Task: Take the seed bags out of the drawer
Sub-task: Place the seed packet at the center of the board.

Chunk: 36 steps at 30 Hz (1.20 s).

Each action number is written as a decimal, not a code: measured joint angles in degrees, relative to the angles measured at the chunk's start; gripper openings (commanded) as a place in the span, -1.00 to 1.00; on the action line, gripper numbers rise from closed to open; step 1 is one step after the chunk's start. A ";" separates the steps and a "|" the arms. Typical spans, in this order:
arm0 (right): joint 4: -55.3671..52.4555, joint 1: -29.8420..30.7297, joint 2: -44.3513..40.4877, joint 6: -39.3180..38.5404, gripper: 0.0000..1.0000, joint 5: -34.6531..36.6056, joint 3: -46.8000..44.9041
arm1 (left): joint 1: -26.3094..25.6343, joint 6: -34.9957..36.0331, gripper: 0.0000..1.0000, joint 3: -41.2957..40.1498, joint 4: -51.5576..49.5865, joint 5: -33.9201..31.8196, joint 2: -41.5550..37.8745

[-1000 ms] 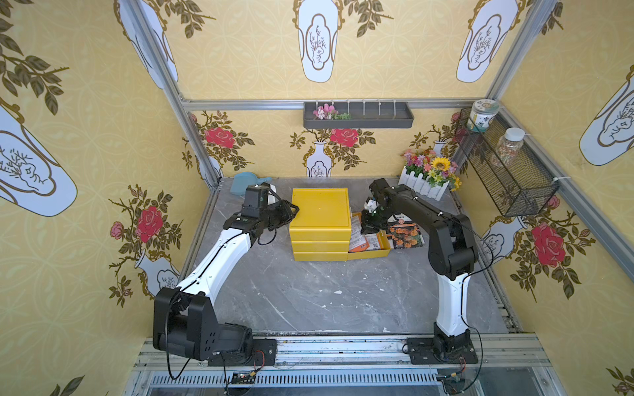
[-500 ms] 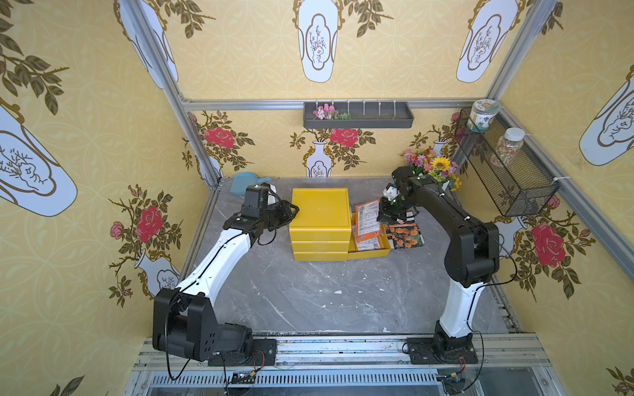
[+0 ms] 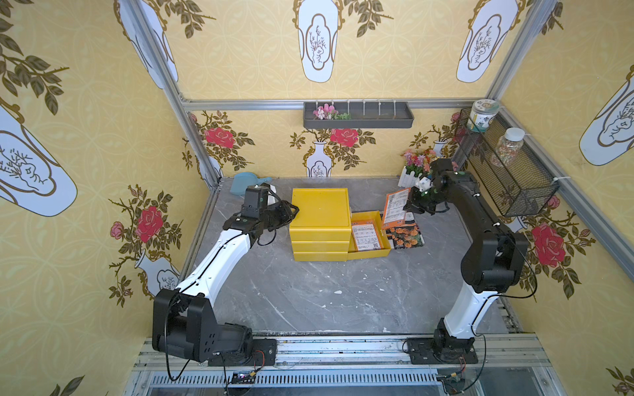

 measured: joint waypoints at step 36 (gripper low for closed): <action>-1.86 -4.96 6.40 -7.54 -0.11 14.40 -5.14 | 0.00 0.35 -0.15 1.33 -1.33 0.39 0.81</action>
